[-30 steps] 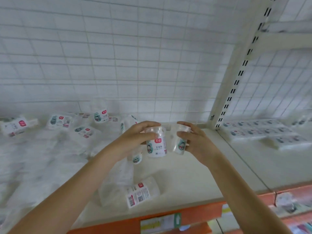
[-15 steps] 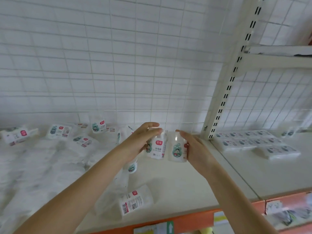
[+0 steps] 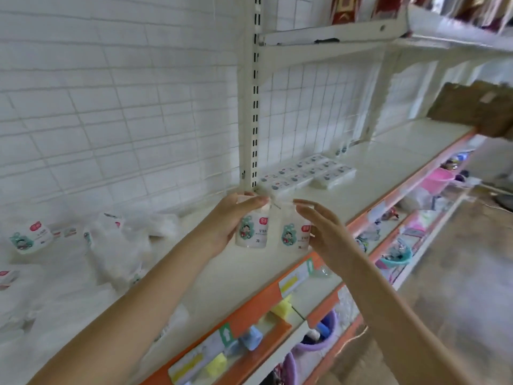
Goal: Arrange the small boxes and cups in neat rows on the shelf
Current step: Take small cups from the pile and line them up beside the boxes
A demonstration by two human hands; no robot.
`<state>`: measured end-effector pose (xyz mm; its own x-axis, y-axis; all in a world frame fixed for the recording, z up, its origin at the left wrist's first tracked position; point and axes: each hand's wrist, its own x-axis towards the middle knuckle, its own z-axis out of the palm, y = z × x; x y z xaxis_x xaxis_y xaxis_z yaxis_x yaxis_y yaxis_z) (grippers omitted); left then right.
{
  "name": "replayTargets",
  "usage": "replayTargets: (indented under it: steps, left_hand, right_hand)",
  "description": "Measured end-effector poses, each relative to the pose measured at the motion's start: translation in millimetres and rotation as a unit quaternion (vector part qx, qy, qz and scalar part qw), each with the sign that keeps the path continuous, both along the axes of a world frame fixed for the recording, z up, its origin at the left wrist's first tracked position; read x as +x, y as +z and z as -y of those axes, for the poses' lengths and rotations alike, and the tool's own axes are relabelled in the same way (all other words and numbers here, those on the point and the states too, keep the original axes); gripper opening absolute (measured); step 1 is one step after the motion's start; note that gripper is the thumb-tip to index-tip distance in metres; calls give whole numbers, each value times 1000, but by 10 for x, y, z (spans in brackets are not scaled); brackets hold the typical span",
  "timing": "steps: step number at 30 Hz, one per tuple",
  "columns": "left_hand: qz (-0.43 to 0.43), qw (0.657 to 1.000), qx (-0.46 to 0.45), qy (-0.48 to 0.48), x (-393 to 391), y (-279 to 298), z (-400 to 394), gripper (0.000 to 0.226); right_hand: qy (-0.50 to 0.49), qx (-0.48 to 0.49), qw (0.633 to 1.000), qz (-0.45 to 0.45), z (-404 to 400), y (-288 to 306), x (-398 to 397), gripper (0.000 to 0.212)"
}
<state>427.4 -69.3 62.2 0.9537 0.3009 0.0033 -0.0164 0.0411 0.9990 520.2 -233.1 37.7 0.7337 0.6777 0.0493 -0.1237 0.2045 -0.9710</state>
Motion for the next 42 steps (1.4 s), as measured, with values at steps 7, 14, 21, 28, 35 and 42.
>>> replayTargets:
  steps: [7, 14, 21, 28, 35, 42]
  left_hand:
    - [-16, 992, -50, -111, 761, -123, 1029, 8]
    - [5, 975, -77, -207, 1632, -323, 2131, 64]
    - [2, 969, -160, -188, 2261, -634, 2992, 75]
    - [-23, 973, -156, -168, 2795, -659, 3287, 63]
    - [-35, 988, -104, -106, 3690, -630, 3075, 43]
    - [-13, 993, -91, -72, 4832, -530, 2763, 55]
  right_hand:
    - [-108, -20, 994, 14, 1184, -24, 393, 39]
    - [-188, -40, 981, 37, 2456, -28, 910, 28]
    - [-221, -78, 971, 42, 3391, -193, 1422, 30]
    - [-223, -96, 970, 29, 3749, -362, 2033, 49]
    - [-169, -120, 977, 55, 3524, -346, 3037, 52]
    - [-129, -141, 977, 93, 3147, -122, 4343, 56]
